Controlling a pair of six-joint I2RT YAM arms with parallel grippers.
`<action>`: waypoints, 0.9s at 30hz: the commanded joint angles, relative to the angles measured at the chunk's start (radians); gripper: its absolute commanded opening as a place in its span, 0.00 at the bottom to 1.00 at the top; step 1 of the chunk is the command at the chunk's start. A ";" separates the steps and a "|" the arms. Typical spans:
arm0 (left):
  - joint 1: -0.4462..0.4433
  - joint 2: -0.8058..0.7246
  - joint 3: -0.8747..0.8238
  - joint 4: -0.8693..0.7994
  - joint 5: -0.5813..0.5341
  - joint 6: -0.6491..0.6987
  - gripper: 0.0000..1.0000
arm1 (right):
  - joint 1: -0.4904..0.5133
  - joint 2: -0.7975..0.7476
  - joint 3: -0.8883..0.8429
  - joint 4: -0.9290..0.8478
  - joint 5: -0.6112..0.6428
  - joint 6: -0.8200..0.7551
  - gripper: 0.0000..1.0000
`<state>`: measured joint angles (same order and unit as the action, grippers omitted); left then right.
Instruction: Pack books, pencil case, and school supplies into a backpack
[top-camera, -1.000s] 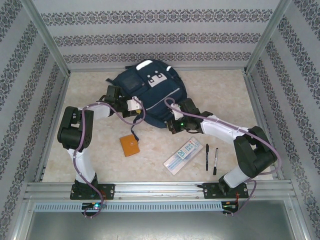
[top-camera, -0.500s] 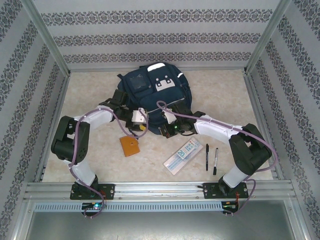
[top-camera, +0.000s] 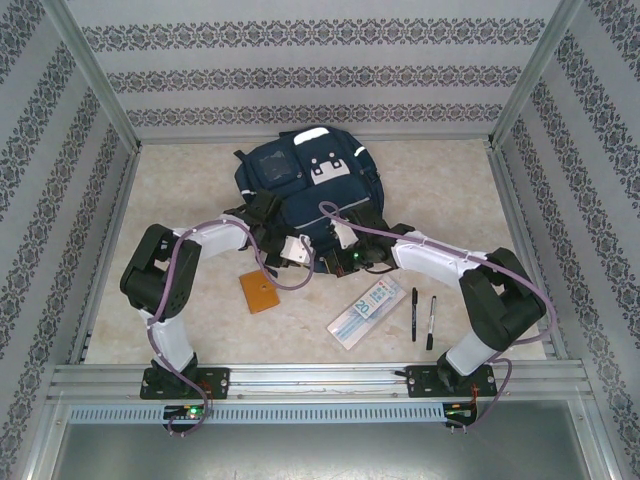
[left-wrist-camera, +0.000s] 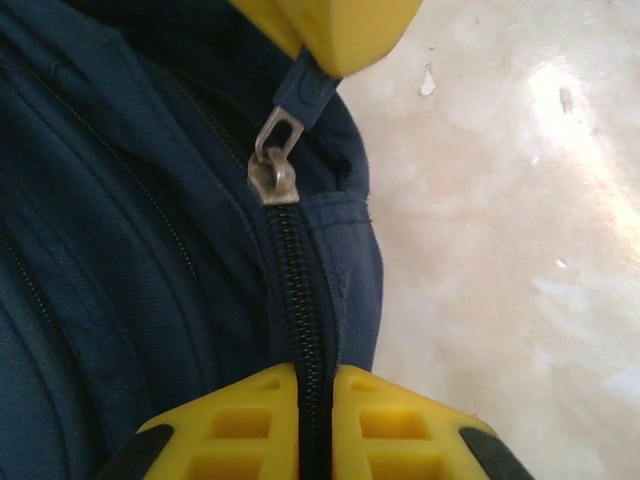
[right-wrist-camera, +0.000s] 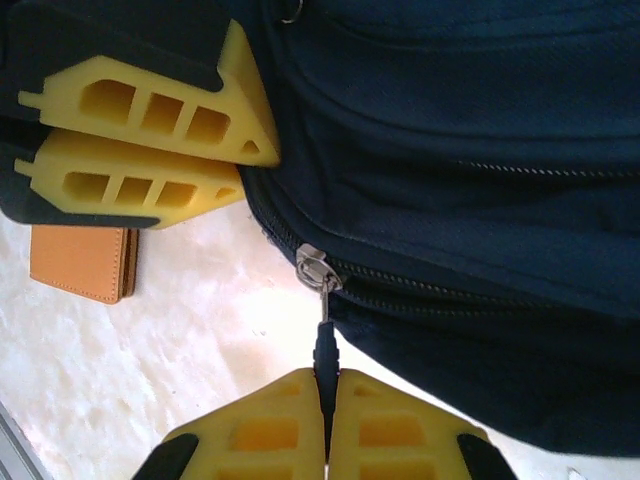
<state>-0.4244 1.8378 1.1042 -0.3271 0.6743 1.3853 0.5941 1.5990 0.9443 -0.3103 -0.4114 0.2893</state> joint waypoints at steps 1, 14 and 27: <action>-0.015 0.024 0.003 0.013 -0.067 0.032 0.04 | -0.025 -0.046 -0.023 -0.048 0.036 0.011 0.00; 0.013 0.002 0.042 -0.121 -0.095 0.109 0.00 | -0.218 -0.042 -0.033 -0.180 0.256 -0.017 0.00; 0.115 0.046 0.145 -0.094 -0.289 0.046 0.08 | -0.165 -0.058 -0.020 -0.101 -0.034 0.000 0.00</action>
<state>-0.3527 1.8675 1.2213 -0.3885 0.5362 1.4292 0.4015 1.5528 0.9306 -0.3683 -0.3889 0.2661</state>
